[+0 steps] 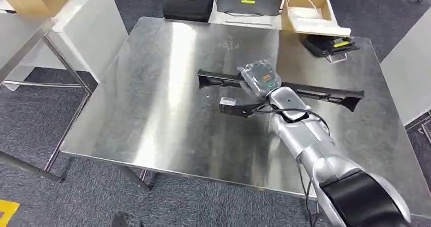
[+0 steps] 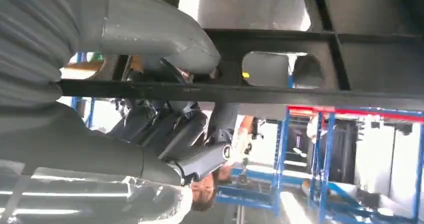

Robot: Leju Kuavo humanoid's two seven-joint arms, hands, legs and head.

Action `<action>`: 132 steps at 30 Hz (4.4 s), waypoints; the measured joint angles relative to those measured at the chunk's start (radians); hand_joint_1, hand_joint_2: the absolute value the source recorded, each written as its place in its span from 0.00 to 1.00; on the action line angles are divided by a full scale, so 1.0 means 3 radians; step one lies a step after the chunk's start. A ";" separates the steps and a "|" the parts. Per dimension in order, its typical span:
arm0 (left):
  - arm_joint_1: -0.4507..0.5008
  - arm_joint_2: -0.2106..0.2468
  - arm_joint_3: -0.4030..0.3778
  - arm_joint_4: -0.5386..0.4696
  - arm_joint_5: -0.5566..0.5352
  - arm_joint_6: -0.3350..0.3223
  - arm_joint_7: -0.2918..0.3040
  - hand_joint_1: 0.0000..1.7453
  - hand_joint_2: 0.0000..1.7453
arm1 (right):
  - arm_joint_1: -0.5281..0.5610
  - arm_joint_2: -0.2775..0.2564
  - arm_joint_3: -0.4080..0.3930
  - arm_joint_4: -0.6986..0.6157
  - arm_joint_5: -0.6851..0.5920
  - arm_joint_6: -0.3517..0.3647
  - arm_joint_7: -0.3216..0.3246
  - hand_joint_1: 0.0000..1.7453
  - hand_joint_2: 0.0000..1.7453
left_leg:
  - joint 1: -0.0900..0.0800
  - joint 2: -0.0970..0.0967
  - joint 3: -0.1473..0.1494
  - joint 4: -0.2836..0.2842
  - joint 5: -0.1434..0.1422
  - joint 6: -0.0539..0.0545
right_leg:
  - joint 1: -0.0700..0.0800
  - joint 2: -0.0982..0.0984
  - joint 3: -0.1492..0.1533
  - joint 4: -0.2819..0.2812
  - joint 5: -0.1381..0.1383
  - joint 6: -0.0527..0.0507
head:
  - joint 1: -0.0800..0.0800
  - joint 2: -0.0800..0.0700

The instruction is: Take the parts from the cabinet and place them on the table.

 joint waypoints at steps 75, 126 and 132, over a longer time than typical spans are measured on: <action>-0.0014 -0.0025 0.0125 0.0000 -0.0003 -0.0298 0.0607 0.00 0.00 | -0.0587 -0.0089 -0.0093 0.0159 -0.0713 0.0631 0.0211 0.00 0.00 | -0.0009 0.0041 0.0004 -0.0004 0.0002 -0.0003 | 0.0011 0.0044 -0.0011 0.0007 0.0023 -0.0037 | 0.0000 0.0000; -0.0010 -0.0018 0.0128 -0.0003 -0.0047 -0.0343 0.0665 0.00 0.00 | -0.0376 -0.0187 -0.0073 -0.0074 -0.0524 0.0332 0.0144 0.00 0.00 | 0.0009 0.0076 -0.0102 -0.0010 0.0153 0.0126 | 0.0049 -0.0096 0.0042 0.0386 -0.0379 -0.0037 | 0.0004 0.0000; -0.0009 -0.0031 0.0130 -0.0001 -0.0063 -0.0345 0.0666 0.00 0.00 | -0.0328 -0.0228 -0.0067 -0.0072 -0.0496 0.0334 0.0179 0.00 0.00 | 0.0010 -0.0196 -0.0098 0.0002 0.0144 0.0113 | 0.0021 -0.0003 -0.0185 0.0700 -0.0364 0.0057 | 0.0010 0.0000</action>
